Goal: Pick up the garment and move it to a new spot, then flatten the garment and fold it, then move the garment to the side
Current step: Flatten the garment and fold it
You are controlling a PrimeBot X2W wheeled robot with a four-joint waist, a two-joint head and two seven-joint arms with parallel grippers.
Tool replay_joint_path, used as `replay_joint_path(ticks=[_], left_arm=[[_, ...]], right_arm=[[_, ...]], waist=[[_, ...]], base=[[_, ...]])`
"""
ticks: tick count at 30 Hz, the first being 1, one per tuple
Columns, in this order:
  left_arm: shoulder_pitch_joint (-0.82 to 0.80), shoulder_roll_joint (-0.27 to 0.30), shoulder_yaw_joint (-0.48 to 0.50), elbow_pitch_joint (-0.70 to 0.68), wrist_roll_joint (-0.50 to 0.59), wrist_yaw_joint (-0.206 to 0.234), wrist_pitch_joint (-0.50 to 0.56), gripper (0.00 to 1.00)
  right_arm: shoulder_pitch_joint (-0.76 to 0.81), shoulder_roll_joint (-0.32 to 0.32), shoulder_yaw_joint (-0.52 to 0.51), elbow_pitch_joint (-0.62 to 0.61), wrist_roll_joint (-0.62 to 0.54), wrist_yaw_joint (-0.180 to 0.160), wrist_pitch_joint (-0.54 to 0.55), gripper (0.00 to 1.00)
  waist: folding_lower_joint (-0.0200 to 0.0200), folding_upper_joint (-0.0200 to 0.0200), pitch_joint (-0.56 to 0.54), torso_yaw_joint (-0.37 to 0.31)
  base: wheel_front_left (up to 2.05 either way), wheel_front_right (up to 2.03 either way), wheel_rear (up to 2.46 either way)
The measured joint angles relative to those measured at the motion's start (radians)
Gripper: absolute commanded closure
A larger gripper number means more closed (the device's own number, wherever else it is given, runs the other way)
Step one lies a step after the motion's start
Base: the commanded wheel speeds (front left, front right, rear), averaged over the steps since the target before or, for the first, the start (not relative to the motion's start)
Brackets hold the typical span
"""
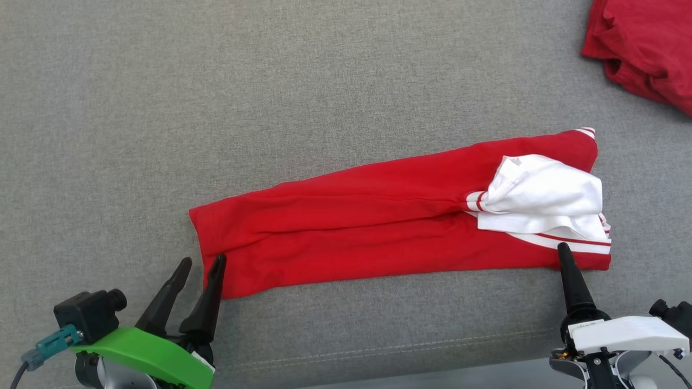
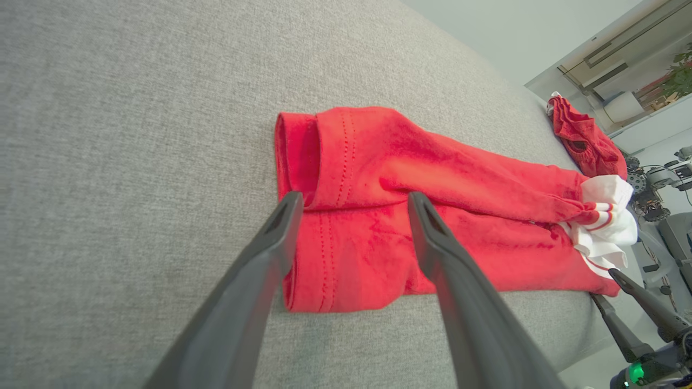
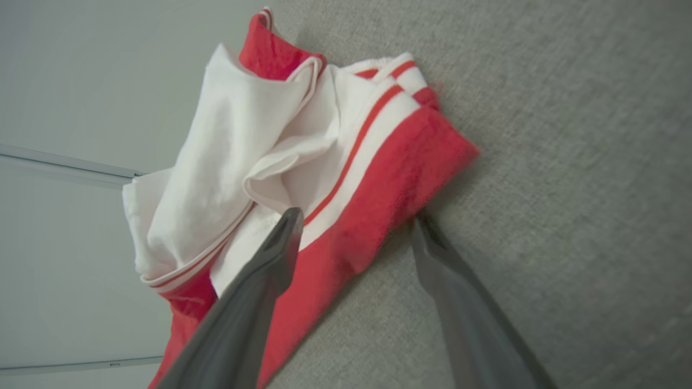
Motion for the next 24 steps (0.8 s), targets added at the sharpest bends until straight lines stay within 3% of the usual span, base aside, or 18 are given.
replay_joint_path(ticks=[11,24], left_arm=[[0.014,-0.009,0.025,-0.005,0.0,0.005,0.018,0.0],[0.051,-0.02,0.085,0.004,0.003,0.005,0.037,0.0]], right_arm=[[-0.083,-0.021,0.039,0.072,0.0,0.036,-0.002,0.0],[-0.136,-0.076,0.125,0.104,-0.035,0.046,0.02,0.0]], waist=[[0.0,0.0,-0.009,0.016],[0.0,0.0,-0.003,0.019]], base=[[0.0,0.0,0.0],[0.0,0.0,0.0]])
